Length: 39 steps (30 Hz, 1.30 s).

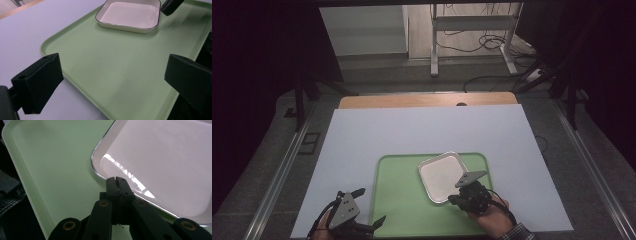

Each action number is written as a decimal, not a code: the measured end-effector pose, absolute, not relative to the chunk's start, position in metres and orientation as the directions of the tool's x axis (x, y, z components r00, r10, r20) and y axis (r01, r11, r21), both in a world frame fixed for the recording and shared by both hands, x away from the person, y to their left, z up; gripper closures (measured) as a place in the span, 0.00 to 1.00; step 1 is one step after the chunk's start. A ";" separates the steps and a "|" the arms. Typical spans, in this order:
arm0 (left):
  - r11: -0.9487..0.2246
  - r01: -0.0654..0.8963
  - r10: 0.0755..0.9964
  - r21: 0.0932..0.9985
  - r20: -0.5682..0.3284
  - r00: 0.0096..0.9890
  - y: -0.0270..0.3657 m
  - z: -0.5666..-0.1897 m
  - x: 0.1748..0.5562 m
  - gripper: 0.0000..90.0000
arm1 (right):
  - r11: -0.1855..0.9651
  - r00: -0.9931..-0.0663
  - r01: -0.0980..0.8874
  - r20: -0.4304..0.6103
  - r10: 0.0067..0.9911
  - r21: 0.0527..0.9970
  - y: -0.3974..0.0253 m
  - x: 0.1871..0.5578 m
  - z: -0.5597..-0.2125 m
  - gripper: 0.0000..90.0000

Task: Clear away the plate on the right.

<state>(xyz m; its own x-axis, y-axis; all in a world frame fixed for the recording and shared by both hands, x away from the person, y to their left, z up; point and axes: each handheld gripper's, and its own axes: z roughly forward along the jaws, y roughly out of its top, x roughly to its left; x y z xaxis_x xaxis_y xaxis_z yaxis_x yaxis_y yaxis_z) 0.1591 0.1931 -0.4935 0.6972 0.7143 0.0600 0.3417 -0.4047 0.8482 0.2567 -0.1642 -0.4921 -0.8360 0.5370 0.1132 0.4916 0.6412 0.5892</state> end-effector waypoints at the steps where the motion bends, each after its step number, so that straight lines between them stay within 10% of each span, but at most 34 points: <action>1: -0.405 0.342 0.714 0.848 0.060 0.697 0.193 -0.493 0.159 0.02 | 0.645 -0.837 0.493 0.116 0.535 0.583 -0.162 0.257 -0.494 1.00; 39: -0.422 0.337 0.711 0.841 0.077 0.699 0.192 -0.493 0.159 0.02 | 0.670 -0.869 0.438 0.092 0.486 0.600 -0.130 0.272 -0.510 1.00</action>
